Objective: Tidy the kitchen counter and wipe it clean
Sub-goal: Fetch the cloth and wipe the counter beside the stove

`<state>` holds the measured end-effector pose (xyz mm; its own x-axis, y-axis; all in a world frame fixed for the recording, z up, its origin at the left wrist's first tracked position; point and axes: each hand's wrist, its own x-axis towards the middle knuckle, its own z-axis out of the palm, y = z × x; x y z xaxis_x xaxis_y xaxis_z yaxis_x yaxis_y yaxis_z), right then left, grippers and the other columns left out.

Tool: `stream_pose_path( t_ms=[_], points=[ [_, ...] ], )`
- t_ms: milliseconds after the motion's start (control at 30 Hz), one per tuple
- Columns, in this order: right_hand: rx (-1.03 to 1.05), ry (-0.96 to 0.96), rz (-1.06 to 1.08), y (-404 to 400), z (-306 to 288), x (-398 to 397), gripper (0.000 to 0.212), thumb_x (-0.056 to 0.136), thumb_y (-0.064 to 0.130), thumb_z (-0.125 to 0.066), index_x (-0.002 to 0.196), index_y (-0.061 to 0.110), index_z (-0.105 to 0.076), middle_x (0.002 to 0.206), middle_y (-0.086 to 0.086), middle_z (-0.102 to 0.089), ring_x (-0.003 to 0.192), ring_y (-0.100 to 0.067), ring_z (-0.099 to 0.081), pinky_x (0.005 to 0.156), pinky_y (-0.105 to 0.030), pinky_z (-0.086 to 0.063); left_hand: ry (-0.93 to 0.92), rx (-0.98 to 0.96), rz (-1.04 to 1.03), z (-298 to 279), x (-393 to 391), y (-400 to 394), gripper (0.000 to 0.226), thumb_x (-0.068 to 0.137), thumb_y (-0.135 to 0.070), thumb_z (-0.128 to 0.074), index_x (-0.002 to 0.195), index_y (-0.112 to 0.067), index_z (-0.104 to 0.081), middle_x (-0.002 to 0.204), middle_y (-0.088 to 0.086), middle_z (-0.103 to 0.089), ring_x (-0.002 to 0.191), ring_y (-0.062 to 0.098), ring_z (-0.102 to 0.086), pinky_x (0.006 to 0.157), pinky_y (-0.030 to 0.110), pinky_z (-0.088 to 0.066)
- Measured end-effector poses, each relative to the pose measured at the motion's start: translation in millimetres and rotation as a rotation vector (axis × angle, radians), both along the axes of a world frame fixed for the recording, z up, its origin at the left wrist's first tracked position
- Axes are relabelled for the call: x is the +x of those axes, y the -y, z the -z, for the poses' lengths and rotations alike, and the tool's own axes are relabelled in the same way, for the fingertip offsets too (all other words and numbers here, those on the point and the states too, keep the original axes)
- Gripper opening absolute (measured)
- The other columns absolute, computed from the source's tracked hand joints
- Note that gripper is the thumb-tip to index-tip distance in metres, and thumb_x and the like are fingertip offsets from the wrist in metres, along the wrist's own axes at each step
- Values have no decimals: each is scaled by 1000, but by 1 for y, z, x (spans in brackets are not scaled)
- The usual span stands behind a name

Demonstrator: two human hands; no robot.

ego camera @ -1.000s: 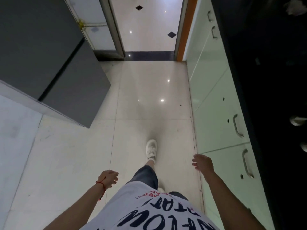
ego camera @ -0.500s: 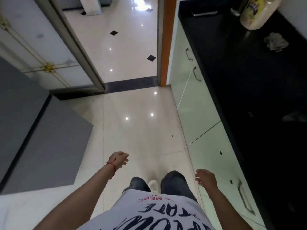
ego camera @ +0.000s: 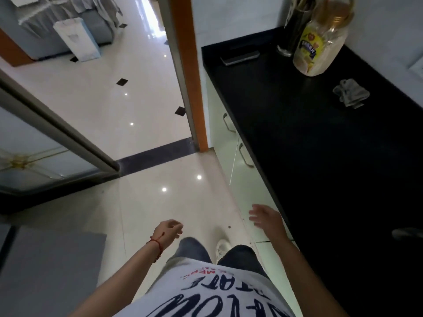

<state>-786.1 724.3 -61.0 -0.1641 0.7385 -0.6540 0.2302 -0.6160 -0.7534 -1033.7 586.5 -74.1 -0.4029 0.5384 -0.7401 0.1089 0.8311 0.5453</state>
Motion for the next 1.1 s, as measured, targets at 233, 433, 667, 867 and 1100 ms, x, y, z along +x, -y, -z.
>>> stream_pose_path(
  t_ms=[233, 433, 667, 867, 1100],
  points=[
    [172, -140, 217, -89, -38, -17, 19, 84, 18, -62, 100, 7, -62, 82, -3, -66, 78, -16, -63, 70, -23, -49, -133, 162, 287, -30, -11, -127, 25, 91, -18, -52, 111, -7, -62, 104, 11, -67, 94, 22, -61, 87, 30, -49],
    [232, 21, 502, -138, -34, -11, 16, 91, 7, -52, 97, 16, -64, 90, -2, -67, 86, -16, -64, 80, -27, -50, -229, 402, 669, -53, -14, -262, 26, 88, -28, -52, 101, -10, -66, 112, 6, -67, 101, 21, -62, 83, 23, -43],
    [223, 152, 760, -177, -39, -21, 20, 90, 12, -52, 91, 29, -62, 94, 1, -69, 95, -18, -65, 91, -36, -50, -356, 644, 1009, -67, -15, -391, 71, 74, -54, -28, 119, -8, -57, 121, 11, -58, 114, 25, -52, 93, 25, -39],
    [205, 238, 861, -203, -45, -24, 17, 90, 18, -54, 101, 26, -63, 95, 4, -69, 96, -15, -65, 94, -41, -50, -562, 675, 1321, -44, 5, -446, 74, 78, -57, -31, 137, -13, -41, 149, 10, -36, 140, 30, -30, 110, 47, -28],
    [237, 423, 708, -297, -65, 5, 33, 91, 25, -53, 123, 20, -56, 111, 2, -62, 96, -9, -57, 79, -23, -47, -777, 543, 1481, -16, 18, -476, 67, 85, -53, -21, 139, -16, -37, 150, 7, -36, 139, 27, -33, 111, 48, -26]
  ],
)
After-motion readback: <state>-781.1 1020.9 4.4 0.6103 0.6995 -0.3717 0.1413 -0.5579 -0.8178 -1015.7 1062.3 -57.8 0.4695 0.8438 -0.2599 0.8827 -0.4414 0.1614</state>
